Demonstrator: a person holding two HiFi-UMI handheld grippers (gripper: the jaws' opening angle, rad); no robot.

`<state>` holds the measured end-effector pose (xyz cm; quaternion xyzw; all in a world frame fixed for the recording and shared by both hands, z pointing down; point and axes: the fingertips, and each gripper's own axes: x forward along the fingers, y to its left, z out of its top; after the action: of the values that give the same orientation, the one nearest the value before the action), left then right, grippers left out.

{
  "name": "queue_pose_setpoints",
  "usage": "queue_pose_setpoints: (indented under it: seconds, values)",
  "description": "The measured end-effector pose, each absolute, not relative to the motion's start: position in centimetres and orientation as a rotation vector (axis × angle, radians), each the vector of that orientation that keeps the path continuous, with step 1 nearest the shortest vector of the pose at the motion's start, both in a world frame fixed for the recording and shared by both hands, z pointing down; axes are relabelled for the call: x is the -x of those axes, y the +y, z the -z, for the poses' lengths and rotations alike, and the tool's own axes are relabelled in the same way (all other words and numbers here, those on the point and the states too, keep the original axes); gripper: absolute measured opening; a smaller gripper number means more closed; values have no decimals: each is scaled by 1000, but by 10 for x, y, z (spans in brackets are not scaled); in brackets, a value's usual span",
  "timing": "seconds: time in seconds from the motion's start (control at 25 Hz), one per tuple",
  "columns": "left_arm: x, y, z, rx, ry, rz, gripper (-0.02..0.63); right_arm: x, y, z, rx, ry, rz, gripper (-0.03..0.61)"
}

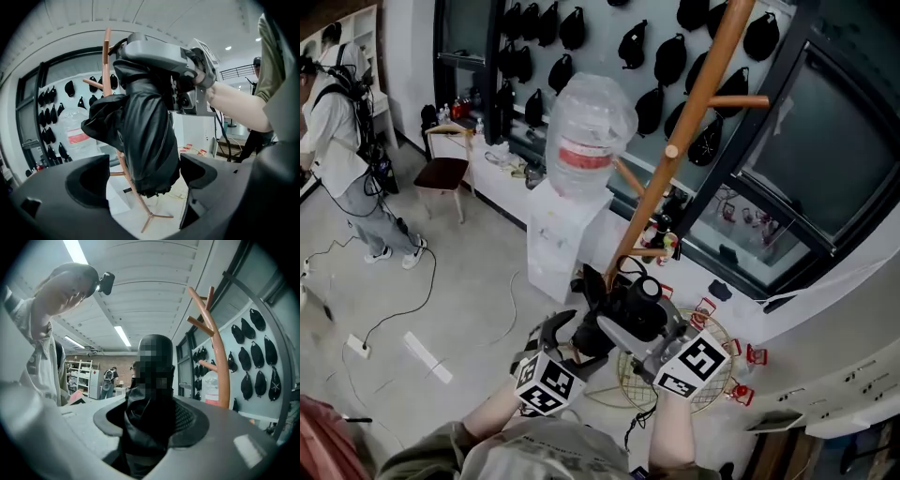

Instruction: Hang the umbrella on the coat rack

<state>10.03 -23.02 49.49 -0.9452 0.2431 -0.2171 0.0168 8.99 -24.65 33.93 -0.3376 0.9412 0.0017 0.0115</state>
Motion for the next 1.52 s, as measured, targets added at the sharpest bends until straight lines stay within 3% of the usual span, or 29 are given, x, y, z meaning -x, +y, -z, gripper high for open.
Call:
queue_pose_setpoints:
  seconds: [0.64,1.52]
  values:
    - [-117,-255,-433,2840,873,562,451,-85,-263,-249,938,2961,-315,221]
    - [-138,-307,-382,2827,860,492,451,-106,-309,-198,994,2906,-363,221]
